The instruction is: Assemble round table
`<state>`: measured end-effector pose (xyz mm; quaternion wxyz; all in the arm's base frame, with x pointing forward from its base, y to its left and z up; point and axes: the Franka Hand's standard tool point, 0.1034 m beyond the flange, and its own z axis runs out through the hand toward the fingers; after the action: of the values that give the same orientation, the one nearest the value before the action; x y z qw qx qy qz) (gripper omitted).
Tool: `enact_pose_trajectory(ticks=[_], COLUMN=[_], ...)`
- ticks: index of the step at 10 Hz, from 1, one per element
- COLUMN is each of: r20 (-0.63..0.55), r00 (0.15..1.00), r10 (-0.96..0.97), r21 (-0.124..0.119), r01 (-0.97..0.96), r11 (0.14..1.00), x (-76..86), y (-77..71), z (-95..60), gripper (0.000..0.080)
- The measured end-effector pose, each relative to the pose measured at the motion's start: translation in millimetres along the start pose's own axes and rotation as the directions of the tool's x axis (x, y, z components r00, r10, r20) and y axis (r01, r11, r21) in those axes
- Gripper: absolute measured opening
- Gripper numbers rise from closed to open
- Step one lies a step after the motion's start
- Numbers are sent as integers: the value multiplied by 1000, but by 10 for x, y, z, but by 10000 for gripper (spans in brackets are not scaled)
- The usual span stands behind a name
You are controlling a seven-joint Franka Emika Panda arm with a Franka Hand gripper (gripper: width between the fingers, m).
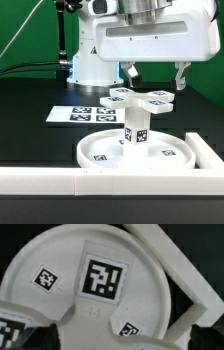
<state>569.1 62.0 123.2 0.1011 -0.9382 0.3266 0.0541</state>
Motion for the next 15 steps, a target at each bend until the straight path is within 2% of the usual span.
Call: enact_pose_trajectory(ticks=[1, 2, 3, 5, 8, 9, 10, 12, 14, 15], r20=[1, -1, 11, 39, 32, 35, 35, 47, 52, 60], r00=[993, 964, 916, 827, 710, 626, 510, 301, 145, 94], r10=[-121, -266, -402, -561, -703, -779, -859, -952, -988, -994], r21=[-12, -42, -55, -57, -55, -61, -79, -96, -107, -106], r01=[121, 266, 402, 563, 704, 779, 858, 950, 985, 991], r11=[993, 963, 914, 825, 708, 624, 507, 296, 139, 88], x=[-1, 6, 8, 21, 46, 63, 97, 120, 136, 145], y=[14, 38, 52, 27, 32, 33, 18, -16, 11, 21], z=[1, 0, -7, -77, -74, -79, -93, -108, -69, -73], gripper=[649, 649, 649, 649, 649, 649, 649, 649, 649, 649])
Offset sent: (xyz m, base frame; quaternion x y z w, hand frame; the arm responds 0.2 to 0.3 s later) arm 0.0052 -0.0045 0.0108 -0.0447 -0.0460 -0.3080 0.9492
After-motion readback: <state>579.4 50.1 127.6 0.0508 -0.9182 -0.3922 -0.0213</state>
